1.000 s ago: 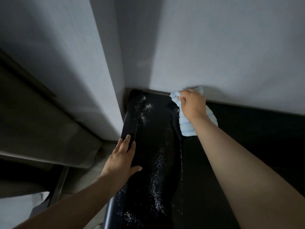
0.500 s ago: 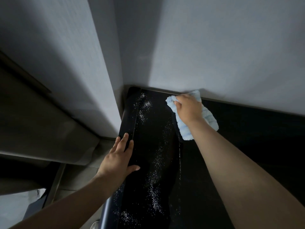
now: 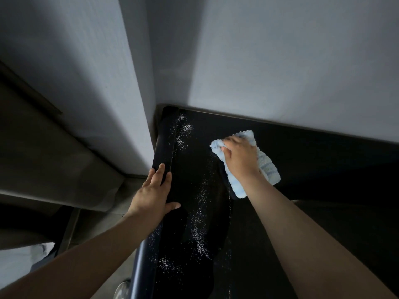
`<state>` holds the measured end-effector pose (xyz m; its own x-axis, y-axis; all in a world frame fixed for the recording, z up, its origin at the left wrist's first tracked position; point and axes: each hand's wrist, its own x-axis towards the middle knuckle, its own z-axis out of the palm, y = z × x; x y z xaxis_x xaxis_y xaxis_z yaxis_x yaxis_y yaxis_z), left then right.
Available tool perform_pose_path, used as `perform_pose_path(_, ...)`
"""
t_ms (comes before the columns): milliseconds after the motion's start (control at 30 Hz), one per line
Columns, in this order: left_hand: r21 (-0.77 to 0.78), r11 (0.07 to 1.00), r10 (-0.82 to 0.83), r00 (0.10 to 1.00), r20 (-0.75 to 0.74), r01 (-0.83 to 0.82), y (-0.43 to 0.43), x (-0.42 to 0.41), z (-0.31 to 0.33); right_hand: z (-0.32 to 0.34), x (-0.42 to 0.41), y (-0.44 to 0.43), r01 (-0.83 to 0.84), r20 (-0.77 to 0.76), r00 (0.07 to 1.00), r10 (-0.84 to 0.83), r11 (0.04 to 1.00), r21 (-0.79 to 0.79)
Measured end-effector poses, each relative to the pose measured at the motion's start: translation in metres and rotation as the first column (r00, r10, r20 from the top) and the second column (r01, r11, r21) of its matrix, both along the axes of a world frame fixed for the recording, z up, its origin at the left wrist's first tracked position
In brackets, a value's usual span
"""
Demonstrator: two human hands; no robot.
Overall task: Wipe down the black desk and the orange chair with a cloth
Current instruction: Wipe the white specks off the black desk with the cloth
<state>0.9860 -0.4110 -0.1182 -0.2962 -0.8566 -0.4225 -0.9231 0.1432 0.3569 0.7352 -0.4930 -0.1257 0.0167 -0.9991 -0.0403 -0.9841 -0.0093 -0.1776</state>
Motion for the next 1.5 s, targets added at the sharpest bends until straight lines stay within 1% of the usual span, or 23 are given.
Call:
perform_pose_path(400,0.048,0.999,-0.021,0.999,0.026,0.020,-0.003,0.000,0.006,0.000,0.007,0.053,0.039,0.006,0.999,-0.039,0.999,0.015)
perform_pose_path(533,0.026,0.999,-0.035,0.997,0.066,0.033,-0.001,0.000,0.005,-0.002,0.008,0.067,0.043,0.003,0.999,-0.043,0.999,0.019)
perform_pose_path(700,-0.039,0.995,-0.086,0.987,0.139,0.092,0.002,0.003,0.009,-0.001,0.011,0.087,0.055,0.012,0.998,-0.055,0.998,0.001)
perform_pose_path(800,-0.033,0.994,-0.101,0.987,0.128,0.106,0.017,0.006,0.010,-0.001,0.013,0.098,0.066,0.016,0.998,-0.066,0.998,0.005)
perform_pose_path(900,0.009,0.985,-0.170,0.979,0.112,0.170,0.039,0.008,0.009,-0.001,0.015,0.106,0.081,0.021,0.996,-0.082,0.997,0.019)
perform_pose_path(1000,0.045,0.980,-0.198,0.977,0.078,0.195,0.056,0.008,0.011,-0.001,0.017,0.113,0.085,0.017,0.996,-0.086,0.996,0.028)
perform_pose_path(1233,0.082,0.970,-0.239,0.958,0.155,0.229,0.084,0.005,0.010,0.000,0.022,0.136,0.103,0.048,0.993,-0.104,0.995,0.015)
perform_pose_path(1400,0.065,0.974,-0.221,0.971,0.087,0.216,0.088,0.011,0.006,0.001,0.025,0.158,0.120,0.040,0.992,-0.121,0.992,0.032)
perform_pose_path(1500,0.061,0.973,-0.228,0.970,0.078,0.224,0.088,0.012,0.004,0.002,0.027,0.176,0.130,0.039,0.991,-0.131,0.991,0.036)
